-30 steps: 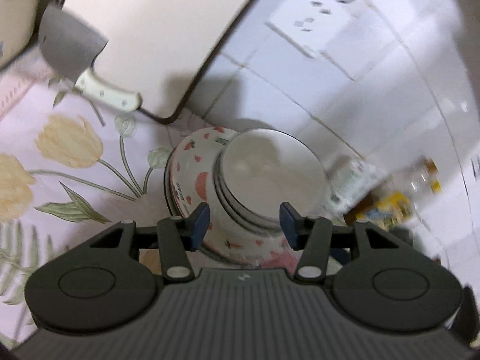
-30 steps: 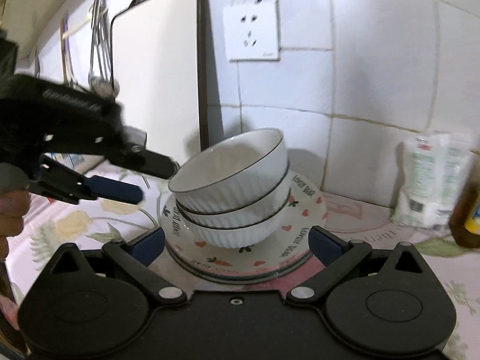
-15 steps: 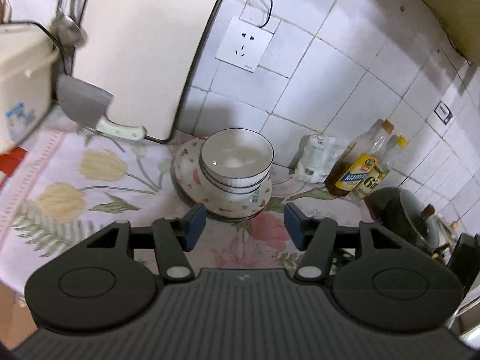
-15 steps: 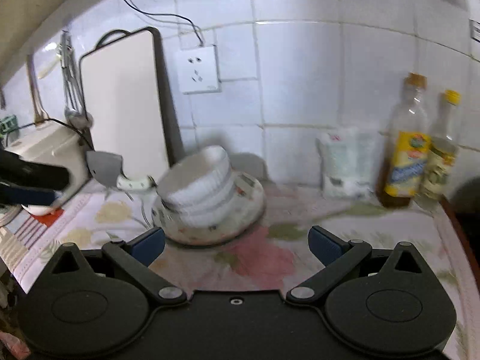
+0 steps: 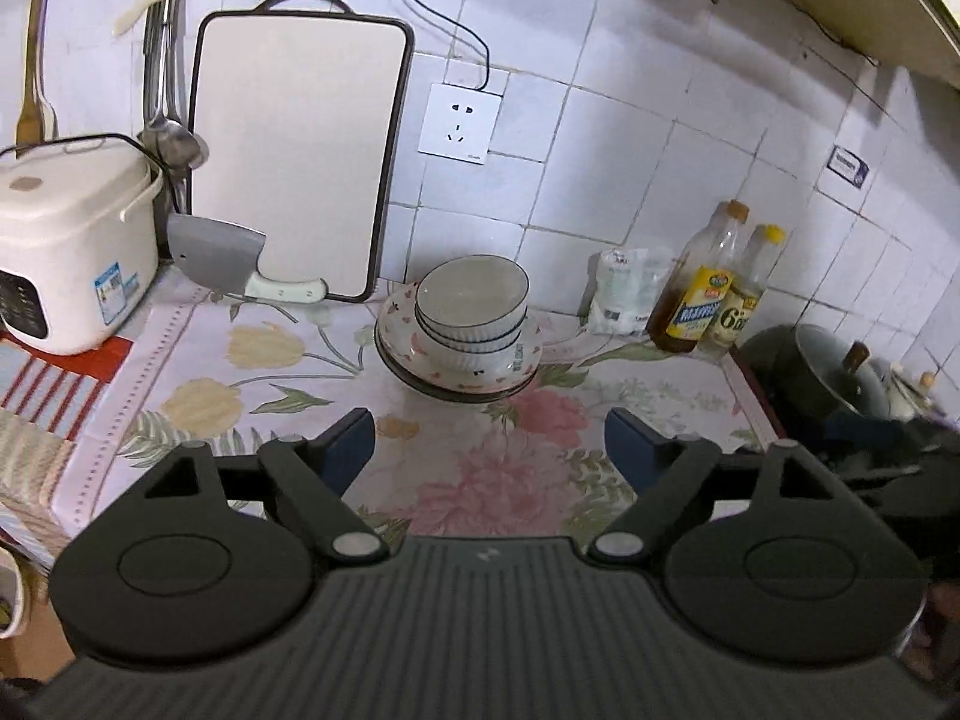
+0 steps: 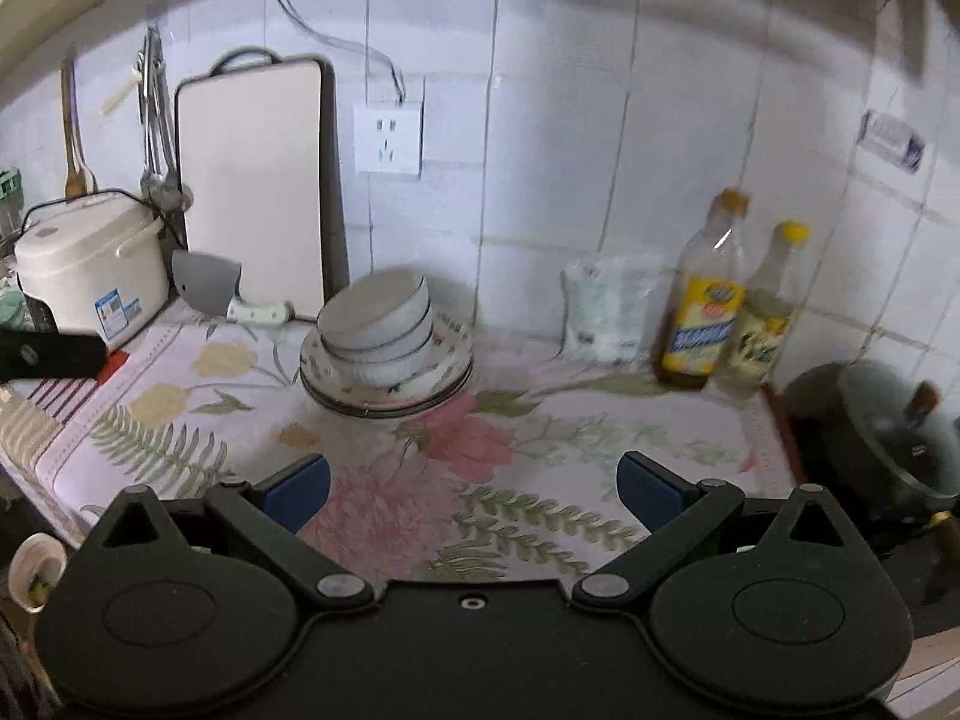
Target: Organize plates and bowls
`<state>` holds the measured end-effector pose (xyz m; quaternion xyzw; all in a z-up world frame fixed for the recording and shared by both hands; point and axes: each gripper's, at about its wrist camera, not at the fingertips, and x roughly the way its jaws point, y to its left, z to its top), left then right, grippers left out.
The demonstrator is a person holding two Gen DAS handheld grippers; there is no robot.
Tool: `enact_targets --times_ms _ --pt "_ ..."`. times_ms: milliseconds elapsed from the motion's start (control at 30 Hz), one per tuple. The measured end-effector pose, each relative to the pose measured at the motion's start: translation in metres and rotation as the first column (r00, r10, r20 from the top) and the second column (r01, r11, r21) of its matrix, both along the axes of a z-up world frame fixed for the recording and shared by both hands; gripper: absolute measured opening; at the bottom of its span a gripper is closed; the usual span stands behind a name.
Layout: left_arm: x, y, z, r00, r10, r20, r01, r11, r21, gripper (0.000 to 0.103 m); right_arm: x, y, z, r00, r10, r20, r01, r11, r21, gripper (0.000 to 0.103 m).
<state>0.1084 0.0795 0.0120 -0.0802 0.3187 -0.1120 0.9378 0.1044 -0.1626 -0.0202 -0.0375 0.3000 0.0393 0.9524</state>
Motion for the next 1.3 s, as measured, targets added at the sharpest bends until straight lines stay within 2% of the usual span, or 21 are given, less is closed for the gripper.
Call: enact_targets --times_ms 67,167,200,233,300,367,567,700,800,967,1200,1300 --pt "-0.008 -0.004 0.002 1.000 -0.001 -0.002 0.001 1.000 0.019 0.091 -0.024 0.001 0.015 0.999 -0.019 0.038 0.020 1.000 -0.023 0.103" --pt "-0.018 -0.009 0.006 1.000 -0.001 -0.006 0.001 0.998 0.065 0.092 -0.035 -0.002 0.022 0.998 -0.035 0.047 0.035 0.999 0.000 0.103" --pt "-0.020 -0.011 0.007 1.000 -0.010 -0.016 0.011 0.997 0.076 0.092 -0.041 -0.006 0.026 0.998 -0.044 0.045 0.042 0.998 0.046 0.103" --pt "-0.024 -0.013 0.007 1.000 -0.014 -0.020 0.016 0.996 0.092 0.092 -0.051 -0.013 0.030 0.998 -0.053 0.018 0.050 0.989 0.138 0.103" --pt "-0.032 -0.019 0.010 1.000 -0.005 -0.016 0.007 0.990 0.143 0.092 -0.055 -0.014 0.031 0.998 -0.069 0.011 0.067 0.987 0.147 0.103" --pt "-0.038 -0.025 0.014 1.000 0.005 -0.015 -0.002 0.984 0.177 0.092 -0.063 -0.014 0.031 0.995 -0.097 0.028 0.092 0.986 0.135 0.103" --pt "-0.051 -0.033 0.021 0.999 0.036 -0.001 -0.035 0.982 0.185 0.092 -0.072 -0.018 0.029 0.990 -0.136 0.048 0.130 0.985 0.116 0.103" --pt "-0.054 -0.033 0.023 0.998 0.065 0.006 -0.065 0.980 0.189 0.092 -0.078 -0.014 0.028 0.988 -0.138 0.077 0.135 0.990 0.034 0.103" --pt "-0.055 -0.033 0.023 0.997 0.076 0.009 -0.076 0.977 0.200 0.092 -0.080 -0.018 0.026 0.991 -0.129 0.046 0.126 0.990 0.065 0.103" --pt "-0.054 -0.030 0.018 0.996 0.090 -0.001 -0.088 0.975 0.203 0.092 -0.081 -0.015 0.023 0.991 -0.127 0.038 0.126 0.991 0.039 0.103" --pt "-0.059 -0.033 0.013 0.994 0.112 0.002 -0.109 0.964 0.243 0.092 -0.085 -0.017 0.024 0.986 -0.164 0.022 0.163 0.986 0.029 0.103" --pt "-0.063 -0.038 0.014 0.994 0.110 0.025 -0.112 0.952 0.286 0.092 -0.087 -0.017 0.024 0.985 -0.175 0.003 0.175 0.984 0.028 0.103"
